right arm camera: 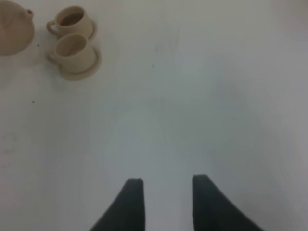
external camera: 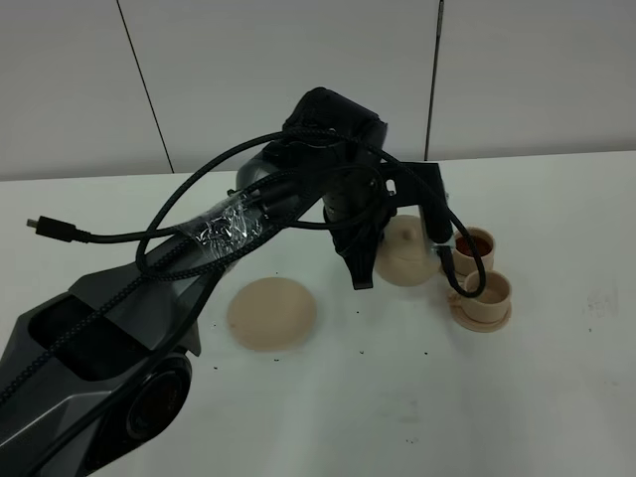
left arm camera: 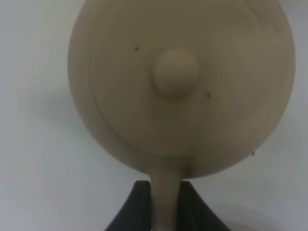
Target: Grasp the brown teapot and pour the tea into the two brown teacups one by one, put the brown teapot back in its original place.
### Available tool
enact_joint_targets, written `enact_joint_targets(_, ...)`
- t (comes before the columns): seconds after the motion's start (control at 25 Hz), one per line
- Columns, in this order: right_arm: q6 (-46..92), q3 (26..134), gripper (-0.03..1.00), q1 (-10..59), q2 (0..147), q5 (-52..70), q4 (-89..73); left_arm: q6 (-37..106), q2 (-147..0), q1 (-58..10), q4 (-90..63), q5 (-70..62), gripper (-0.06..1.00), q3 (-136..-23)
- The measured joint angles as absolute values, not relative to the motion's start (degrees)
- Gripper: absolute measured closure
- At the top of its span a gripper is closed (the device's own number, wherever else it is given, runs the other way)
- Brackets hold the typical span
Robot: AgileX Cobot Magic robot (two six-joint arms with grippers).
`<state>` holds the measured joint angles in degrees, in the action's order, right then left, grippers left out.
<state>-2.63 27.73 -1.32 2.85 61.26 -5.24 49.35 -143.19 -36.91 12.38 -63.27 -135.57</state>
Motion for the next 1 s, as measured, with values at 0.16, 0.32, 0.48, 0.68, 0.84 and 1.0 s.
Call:
enact_joint_targets(0.16, -2.6, 27.7, 0.73, -1.3, 2.9, 61.3, -5.2, 51.8, -143.2, -38.5, 16.1, -61.7, 0.78, -135.7)
enact_joint_targets(0.32, -2.6, 27.7, 0.73, -1.3, 2.9, 61.3, -5.2, 55.8, -143.2, -39.5, 19.1, -59.9, 0.78, -135.7)
enact_joint_targets(0.48, -2.6, 27.7, 0.73, -1.3, 2.9, 61.3, -5.2, 60.1, -143.2, -39.6, 19.3, -58.2, 0.78, -135.7)
enact_joint_targets(0.68, -2.6, 27.7, 0.73, -1.3, 2.9, 61.3, -5.2, 63.2, -143.2, -40.1, 20.2, -57.1, 0.78, -135.7)
enact_joint_targets(0.84, -2.6, 27.7, 0.73, -1.3, 2.9, 61.3, -5.2, 65.4, -143.2, -40.1, 20.6, -56.0, 0.78, -135.7)
enact_joint_targets(1.0, -2.6, 27.7, 0.73, -1.3, 2.9, 61.3, -5.2, 67.1, -143.2, -40.5, 21.3, -55.5, 0.78, -135.7)
